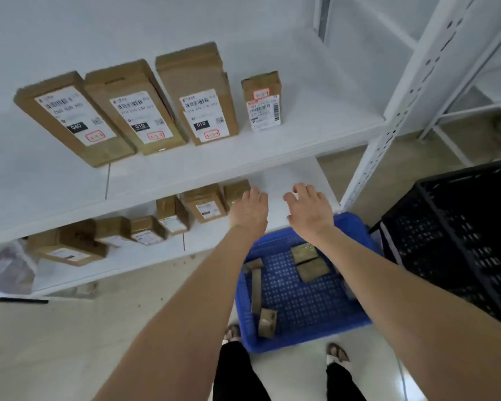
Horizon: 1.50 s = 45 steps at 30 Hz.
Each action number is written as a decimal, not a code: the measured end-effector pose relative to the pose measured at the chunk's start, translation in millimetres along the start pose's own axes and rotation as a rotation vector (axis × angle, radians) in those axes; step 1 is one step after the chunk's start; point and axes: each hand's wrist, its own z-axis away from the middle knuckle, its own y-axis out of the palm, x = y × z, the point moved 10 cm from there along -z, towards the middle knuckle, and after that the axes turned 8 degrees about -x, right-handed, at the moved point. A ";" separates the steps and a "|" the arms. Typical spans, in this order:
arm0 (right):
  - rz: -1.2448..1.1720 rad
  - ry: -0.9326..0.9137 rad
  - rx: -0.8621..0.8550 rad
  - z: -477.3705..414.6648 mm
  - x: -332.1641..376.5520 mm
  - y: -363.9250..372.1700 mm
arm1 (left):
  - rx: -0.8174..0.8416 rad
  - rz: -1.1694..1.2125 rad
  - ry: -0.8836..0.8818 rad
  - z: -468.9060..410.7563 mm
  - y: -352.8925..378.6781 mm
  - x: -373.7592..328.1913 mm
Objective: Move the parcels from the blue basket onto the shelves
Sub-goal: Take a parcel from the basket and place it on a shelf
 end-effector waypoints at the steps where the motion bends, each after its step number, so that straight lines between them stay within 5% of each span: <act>1: -0.010 -0.001 0.030 9.2 -14.1 15.1 | 0.040 0.006 -0.011 2.2 15.4 -16.0; 10: -0.059 0.032 0.258 52.1 -75.7 145.9 | 0.277 0.030 -0.013 16.1 144.0 -97.2; 20: -0.277 0.106 0.542 61.1 -23.7 398.5 | 0.549 0.410 -0.509 45.2 404.4 -56.6; 31: -0.924 0.617 0.840 60.1 38.5 684.1 | 0.502 0.613 -0.759 30.3 662.3 6.8; 35: -1.136 0.773 0.873 50.6 59.1 728.9 | 0.493 0.729 -1.020 30.6 725.5 29.7; 39: -1.406 0.974 0.957 58.6 72.3 730.7 | 0.554 0.912 -0.931 23.8 729.2 7.5; 45: -1.491 1.140 0.767 57.6 25.9 649.2 | 0.395 0.992 -0.844 21.2 626.4 -12.0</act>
